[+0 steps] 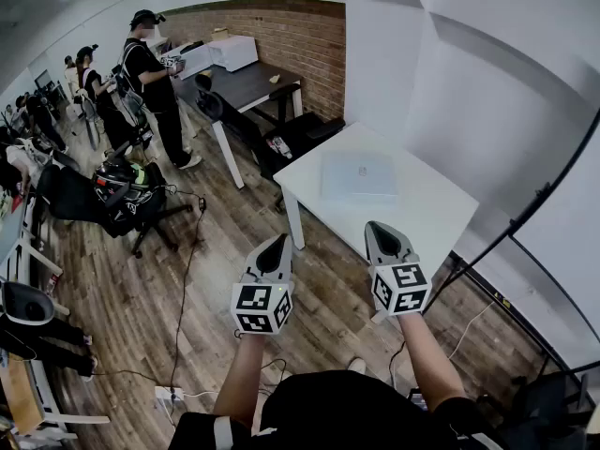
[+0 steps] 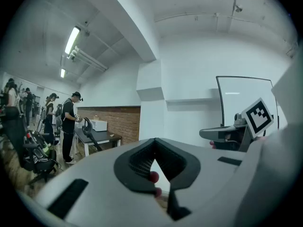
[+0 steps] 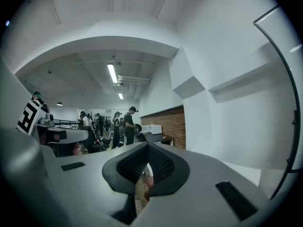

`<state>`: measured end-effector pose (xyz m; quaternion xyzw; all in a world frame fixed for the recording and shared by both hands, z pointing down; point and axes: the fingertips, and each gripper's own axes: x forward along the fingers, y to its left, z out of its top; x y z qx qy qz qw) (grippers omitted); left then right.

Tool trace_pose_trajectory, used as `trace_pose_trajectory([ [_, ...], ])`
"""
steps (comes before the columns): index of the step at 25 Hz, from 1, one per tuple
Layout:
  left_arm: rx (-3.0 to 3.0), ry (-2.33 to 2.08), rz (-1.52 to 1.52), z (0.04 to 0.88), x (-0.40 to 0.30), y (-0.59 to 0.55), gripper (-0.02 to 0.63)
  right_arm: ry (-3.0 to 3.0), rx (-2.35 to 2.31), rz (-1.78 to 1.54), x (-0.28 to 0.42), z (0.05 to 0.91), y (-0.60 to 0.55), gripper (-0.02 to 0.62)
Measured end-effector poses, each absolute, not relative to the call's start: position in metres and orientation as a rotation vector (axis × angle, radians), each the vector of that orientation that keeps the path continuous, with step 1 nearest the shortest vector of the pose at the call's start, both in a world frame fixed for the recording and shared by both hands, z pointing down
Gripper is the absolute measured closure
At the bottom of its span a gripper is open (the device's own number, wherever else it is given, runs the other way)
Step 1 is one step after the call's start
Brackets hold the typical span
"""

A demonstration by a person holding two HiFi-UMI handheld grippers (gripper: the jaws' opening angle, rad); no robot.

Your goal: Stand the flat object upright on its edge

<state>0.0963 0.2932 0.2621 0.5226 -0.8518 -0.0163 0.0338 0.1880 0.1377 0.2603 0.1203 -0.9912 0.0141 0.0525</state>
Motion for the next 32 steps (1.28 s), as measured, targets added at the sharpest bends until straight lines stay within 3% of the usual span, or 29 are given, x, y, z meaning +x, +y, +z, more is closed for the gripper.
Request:
trace_pose_trajectory([
  [32,1.533,-2.634,-0.001,0.275,0.163,0.194,0.595,-2.999,0.219,0.122,0.236,0.289,0.041,0.555],
])
